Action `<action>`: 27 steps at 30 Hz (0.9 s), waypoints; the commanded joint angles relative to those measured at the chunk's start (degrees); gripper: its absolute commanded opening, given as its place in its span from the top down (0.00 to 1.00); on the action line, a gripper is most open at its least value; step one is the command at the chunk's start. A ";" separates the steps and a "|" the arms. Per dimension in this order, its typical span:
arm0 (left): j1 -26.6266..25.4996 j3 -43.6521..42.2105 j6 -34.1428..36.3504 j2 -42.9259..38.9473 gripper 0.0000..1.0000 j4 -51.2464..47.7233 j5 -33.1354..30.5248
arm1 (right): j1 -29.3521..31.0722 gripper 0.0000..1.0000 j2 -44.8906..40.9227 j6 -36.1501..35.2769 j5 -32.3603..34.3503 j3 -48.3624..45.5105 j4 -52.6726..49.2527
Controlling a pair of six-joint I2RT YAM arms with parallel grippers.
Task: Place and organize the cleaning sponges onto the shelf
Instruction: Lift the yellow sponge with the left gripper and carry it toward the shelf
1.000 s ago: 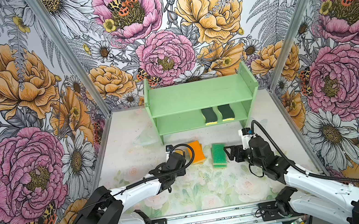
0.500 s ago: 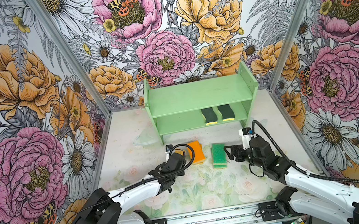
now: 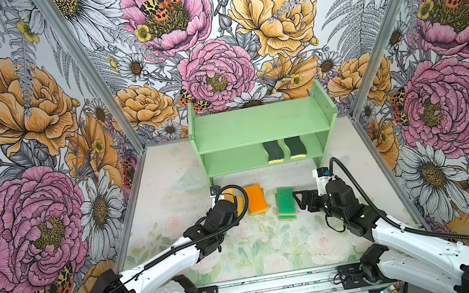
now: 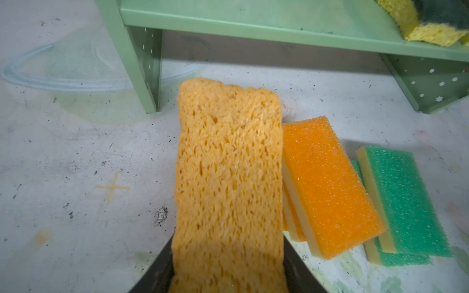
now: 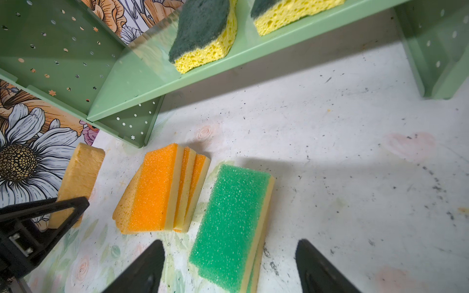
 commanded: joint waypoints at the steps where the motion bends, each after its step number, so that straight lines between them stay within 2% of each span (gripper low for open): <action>1: -0.32 -1.11 0.93 -1.57 0.50 0.53 -1.57 | -0.40 0.17 -1.08 0.41 1.01 -0.20 0.58; 12: -0.32 0.97 4.05 -2.45 0.50 2.65 -1.44 | -0.40 0.17 -1.76 0.78 1.41 -0.58 0.55; 27: -0.32 10.35 11.12 6.59 0.51 7.38 0.39 | -0.48 0.17 -2.46 1.47 1.93 -1.15 0.48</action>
